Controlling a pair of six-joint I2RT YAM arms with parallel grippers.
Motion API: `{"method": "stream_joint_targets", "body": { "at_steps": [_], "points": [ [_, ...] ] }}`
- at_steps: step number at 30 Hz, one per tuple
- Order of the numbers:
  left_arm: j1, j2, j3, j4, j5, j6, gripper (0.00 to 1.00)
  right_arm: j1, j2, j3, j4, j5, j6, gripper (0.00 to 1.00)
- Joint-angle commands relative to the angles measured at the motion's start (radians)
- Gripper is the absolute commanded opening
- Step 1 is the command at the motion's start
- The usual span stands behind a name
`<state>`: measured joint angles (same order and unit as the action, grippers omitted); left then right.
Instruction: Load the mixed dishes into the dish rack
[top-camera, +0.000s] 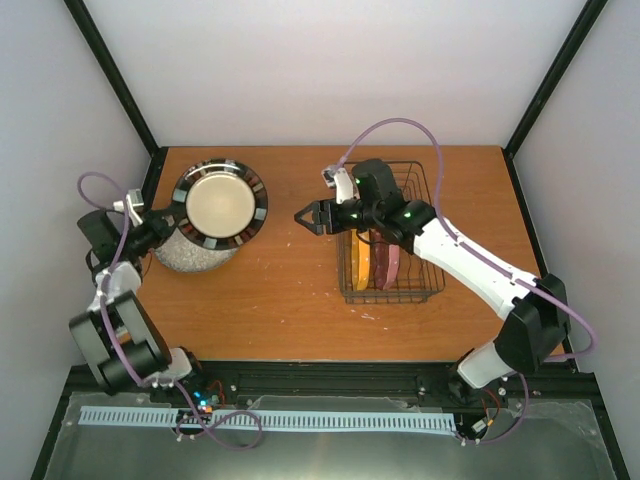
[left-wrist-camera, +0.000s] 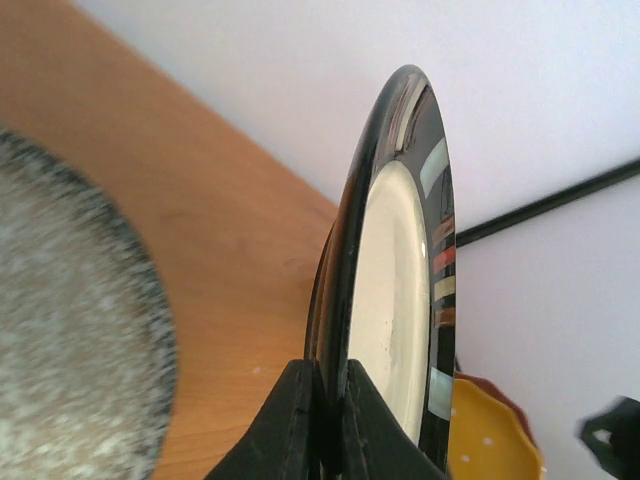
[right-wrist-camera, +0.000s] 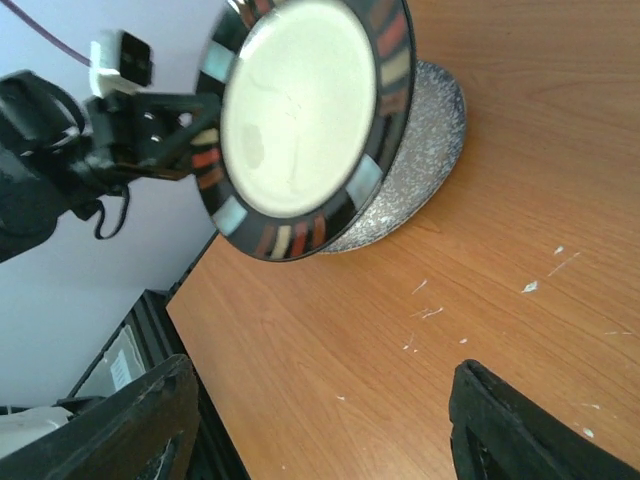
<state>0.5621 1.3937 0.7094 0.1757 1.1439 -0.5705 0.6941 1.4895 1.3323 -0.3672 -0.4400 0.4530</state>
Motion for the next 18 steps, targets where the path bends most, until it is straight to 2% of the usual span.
{"method": "stream_joint_targets", "body": {
  "at_steps": [1, 7, 14, 18],
  "points": [
    [-0.028, -0.199, 0.017, 0.198, 0.189, -0.194, 0.01, -0.007, 0.04, 0.057, 0.027, -0.101, -0.006, 0.71],
    [-0.108, -0.356, 0.006, 0.176, 0.203, -0.251, 0.01, -0.014, 0.072, 0.074, 0.077, -0.192, -0.002, 0.77],
    [-0.116, -0.439, 0.02, 0.167, 0.218, -0.304, 0.01, -0.022, 0.064, 0.049, 0.228, -0.311, 0.083, 0.77],
    [-0.123, -0.457, 0.022, 0.19, 0.219, -0.339, 0.01, -0.021, 0.088, 0.052, 0.322, -0.415, 0.152, 0.69]
  ]
}}
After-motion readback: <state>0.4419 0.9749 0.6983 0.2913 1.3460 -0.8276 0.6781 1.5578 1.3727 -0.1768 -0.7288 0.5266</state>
